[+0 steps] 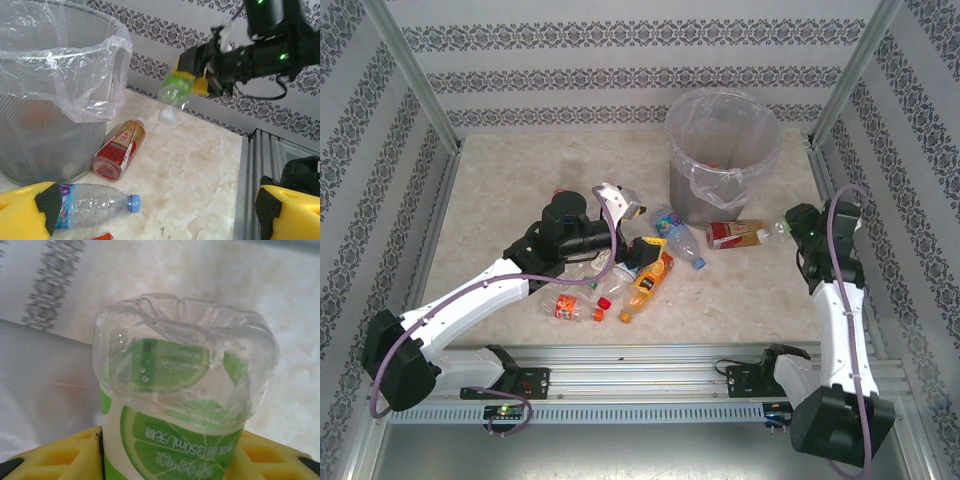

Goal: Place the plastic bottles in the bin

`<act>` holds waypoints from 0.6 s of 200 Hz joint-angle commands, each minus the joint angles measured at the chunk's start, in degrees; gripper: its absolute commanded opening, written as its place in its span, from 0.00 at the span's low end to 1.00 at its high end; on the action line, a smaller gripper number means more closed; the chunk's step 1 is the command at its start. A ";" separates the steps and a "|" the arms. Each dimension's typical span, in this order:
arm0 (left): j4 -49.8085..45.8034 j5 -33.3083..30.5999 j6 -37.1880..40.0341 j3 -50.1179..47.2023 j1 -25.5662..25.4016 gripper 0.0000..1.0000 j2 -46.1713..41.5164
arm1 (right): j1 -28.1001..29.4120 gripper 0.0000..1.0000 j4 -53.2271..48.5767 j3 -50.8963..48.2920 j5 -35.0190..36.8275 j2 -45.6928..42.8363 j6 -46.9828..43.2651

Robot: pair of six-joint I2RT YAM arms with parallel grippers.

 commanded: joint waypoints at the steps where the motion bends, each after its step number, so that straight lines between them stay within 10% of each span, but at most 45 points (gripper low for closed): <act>1: -0.41 -0.43 1.04 1.80 -0.74 1.00 -1.28 | 2.37 0.49 -1.21 6.84 4.47 -2.17 -9.32; 120: -0.50 -0.69 1.35 1.89 -0.78 1.00 -1.18 | 17.59 0.52 -8.51 50.09 -5.33 21.59 -34.69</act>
